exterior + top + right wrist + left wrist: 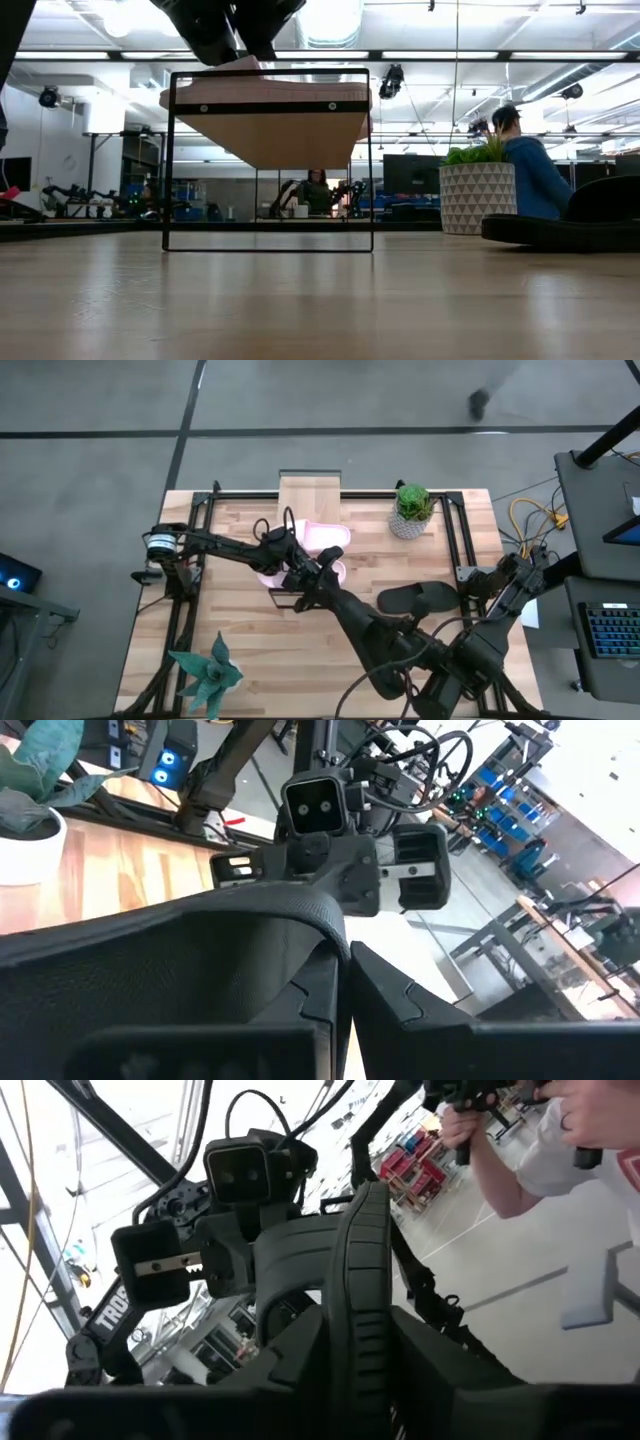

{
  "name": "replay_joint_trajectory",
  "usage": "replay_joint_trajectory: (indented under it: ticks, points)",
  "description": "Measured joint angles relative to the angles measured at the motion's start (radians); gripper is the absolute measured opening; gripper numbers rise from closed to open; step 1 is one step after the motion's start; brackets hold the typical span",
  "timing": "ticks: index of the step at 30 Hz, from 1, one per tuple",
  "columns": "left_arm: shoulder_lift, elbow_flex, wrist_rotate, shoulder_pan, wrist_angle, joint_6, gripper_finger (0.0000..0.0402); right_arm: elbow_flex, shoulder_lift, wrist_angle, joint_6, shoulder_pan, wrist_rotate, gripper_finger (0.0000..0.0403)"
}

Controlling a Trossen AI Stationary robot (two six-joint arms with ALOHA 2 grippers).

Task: Pick and place slides into the shelf
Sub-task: Put the bottom black slipper on the shelf

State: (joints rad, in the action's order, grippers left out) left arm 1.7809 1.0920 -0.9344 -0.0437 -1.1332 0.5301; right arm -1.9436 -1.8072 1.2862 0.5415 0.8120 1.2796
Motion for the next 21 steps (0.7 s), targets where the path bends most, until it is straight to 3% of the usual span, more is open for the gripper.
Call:
replay_joint_trajectory:
  ticks: [4,10,21]
  points:
    - [-0.005,-0.005,0.000,-0.007,0.005,-0.001,0.0037,0.000,0.000,-0.019,-0.061,0.000,0.004,0.0015]
    - [-0.023,-0.009,0.013,-0.018,0.041,0.001,0.0036,-0.038,0.000,-0.019,-0.206,-0.002,0.006,0.0042]
    - [-0.161,-0.094,0.091,-0.028,0.196,0.018,0.0034,-0.191,0.000,-0.005,-0.329,0.001,0.015,0.0134]
